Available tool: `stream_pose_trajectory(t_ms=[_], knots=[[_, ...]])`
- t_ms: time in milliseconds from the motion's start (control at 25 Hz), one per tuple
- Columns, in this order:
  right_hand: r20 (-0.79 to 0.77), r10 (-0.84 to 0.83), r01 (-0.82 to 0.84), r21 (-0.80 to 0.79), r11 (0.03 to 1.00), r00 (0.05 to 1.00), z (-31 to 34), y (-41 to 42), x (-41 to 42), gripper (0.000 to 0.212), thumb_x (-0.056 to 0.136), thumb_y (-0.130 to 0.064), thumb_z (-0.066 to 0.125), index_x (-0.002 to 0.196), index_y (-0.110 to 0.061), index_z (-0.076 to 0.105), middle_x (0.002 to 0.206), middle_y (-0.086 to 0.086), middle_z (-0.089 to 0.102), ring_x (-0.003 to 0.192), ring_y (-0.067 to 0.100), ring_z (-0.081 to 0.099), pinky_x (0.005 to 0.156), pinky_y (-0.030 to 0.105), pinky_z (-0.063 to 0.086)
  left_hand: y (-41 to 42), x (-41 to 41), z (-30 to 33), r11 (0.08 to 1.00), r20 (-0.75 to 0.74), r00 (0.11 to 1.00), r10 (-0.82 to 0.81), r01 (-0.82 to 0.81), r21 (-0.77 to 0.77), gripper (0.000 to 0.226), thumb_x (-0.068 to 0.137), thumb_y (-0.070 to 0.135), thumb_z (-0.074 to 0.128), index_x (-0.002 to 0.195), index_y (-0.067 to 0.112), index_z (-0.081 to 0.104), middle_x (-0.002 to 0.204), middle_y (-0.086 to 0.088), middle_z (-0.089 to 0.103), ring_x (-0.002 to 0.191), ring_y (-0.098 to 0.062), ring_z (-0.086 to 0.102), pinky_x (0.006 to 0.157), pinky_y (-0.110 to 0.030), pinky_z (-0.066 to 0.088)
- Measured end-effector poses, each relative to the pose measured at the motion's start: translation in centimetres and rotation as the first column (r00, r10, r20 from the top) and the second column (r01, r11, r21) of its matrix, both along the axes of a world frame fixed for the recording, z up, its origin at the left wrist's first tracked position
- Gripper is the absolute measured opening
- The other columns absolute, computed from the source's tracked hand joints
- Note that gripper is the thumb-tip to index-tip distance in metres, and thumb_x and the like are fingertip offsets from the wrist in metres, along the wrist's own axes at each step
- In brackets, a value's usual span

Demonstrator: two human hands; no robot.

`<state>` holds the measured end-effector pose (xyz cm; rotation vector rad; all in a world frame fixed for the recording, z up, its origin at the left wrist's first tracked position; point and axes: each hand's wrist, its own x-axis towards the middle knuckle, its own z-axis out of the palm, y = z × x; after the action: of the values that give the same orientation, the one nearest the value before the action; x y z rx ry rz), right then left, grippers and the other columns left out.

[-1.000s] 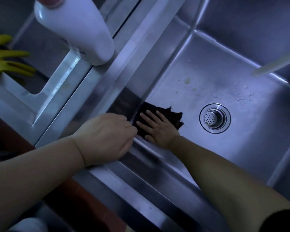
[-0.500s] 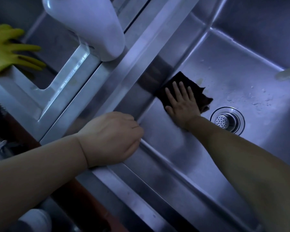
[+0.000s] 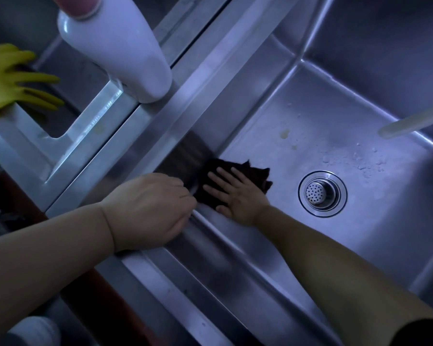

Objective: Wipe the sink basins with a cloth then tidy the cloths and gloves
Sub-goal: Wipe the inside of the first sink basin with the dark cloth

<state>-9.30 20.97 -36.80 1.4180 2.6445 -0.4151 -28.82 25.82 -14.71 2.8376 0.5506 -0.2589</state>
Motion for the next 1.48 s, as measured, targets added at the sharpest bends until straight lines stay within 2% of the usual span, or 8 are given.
stream_pose_trajectory(t_ms=[200,480,720,920,1000,1160,1360,1480], knots=[[0.009,-0.312,0.310,0.092,0.946,0.950,0.4,0.8,7.1,0.060,0.092,-0.047,0.036,0.147,-0.025,0.029,0.156,0.008,0.023,0.145,0.030,0.015,0.117,0.047,0.007,-0.1,0.1,0.1,1.000,-0.021,1.000,0.000,-0.001,-0.013,0.024,0.082,0.026,0.045,0.063,0.018,0.055,0.061,-0.002,0.056,0.061,-0.026,0.058,0.059,-0.032,0.052],[0.052,-0.679,0.677,0.046,0.734,0.733,0.8,-2.2,6.8,0.064,0.091,-0.045,0.027,0.149,-0.019,0.022,0.157,0.016,0.014,0.145,0.035,0.008,0.116,0.047,0.001,-0.2,0.0,0.1,1.000,-0.011,1.000,0.001,-0.001,0.016,0.028,0.083,0.028,0.041,0.064,0.019,0.059,0.061,0.000,0.058,0.063,-0.024,0.059,0.059,-0.030,0.049],[0.097,-0.559,0.563,-0.014,0.827,0.823,3.0,-10.1,0.9,0.061,0.086,-0.044,0.034,0.139,-0.017,0.045,0.146,0.020,0.038,0.134,0.041,0.036,0.110,0.049,0.014,-0.3,-0.1,0.6,1.000,-0.015,1.000,-0.014,0.014,-0.013,0.026,0.082,0.027,0.042,0.062,0.018,0.057,0.059,-0.001,0.057,0.059,-0.025,0.058,0.054,-0.030,0.050],[0.164,-0.379,0.395,-0.075,0.916,0.911,5.1,-13.0,0.4,0.070,0.068,-0.053,0.071,0.131,-0.027,0.055,0.138,0.011,0.052,0.126,0.031,0.050,0.104,0.048,0.037,0.0,0.6,1.7,0.992,-0.070,0.989,-0.128,0.127,-0.020,0.015,0.074,0.028,0.053,0.075,0.017,0.064,0.068,-0.001,0.061,0.063,-0.024,0.059,0.057,-0.029,0.050],[0.175,-0.364,0.382,-0.083,0.921,0.915,5.5,-12.5,0.8,0.074,0.063,-0.056,0.074,0.130,-0.029,0.056,0.137,0.008,0.053,0.125,0.029,0.051,0.107,0.048,0.033,1.4,2.4,2.0,0.975,-0.048,0.978,-0.201,0.205,0.087,0.018,0.067,0.026,0.058,0.082,0.017,0.065,0.074,-0.001,0.063,0.069,-0.024,0.059,0.065,-0.031,0.049],[0.169,-0.381,0.402,-0.116,0.908,0.909,4.5,-9.5,0.3,0.072,0.070,-0.058,0.067,0.134,-0.029,0.051,0.141,0.007,0.048,0.130,0.029,0.046,0.109,0.045,0.005,7.1,8.9,2.1,0.941,0.055,0.987,-0.151,0.126,0.315,0.014,0.069,0.011,0.055,0.080,0.012,0.063,0.081,-0.008,0.065,0.083,-0.028,0.060,0.079,-0.036,0.045],[0.105,-0.531,0.538,-0.063,0.840,0.841,2.6,-2.1,0.9,0.071,0.077,-0.055,0.061,0.139,-0.023,0.045,0.145,0.010,0.044,0.134,0.032,0.040,0.114,0.051,0.017,12.4,14.3,0.4,0.909,0.075,0.997,0.009,-0.040,0.415,0.029,0.079,0.006,0.049,0.101,0.003,0.067,0.113,-0.015,0.065,0.127,-0.031,0.046,0.110,-0.040,0.027],[0.052,-0.612,0.614,-0.032,0.789,0.789,1.3,2.4,3.5,0.070,0.090,-0.050,0.044,0.149,-0.023,0.019,0.157,0.012,0.016,0.144,0.032,0.001,0.115,0.053,-0.002,13.6,15.6,-0.7,0.923,0.084,0.995,0.045,-0.073,0.378,0.042,0.084,0.009,0.031,0.103,-0.001,0.066,0.124,-0.019,0.059,0.136,-0.032,0.034,0.116,-0.042,0.016]])
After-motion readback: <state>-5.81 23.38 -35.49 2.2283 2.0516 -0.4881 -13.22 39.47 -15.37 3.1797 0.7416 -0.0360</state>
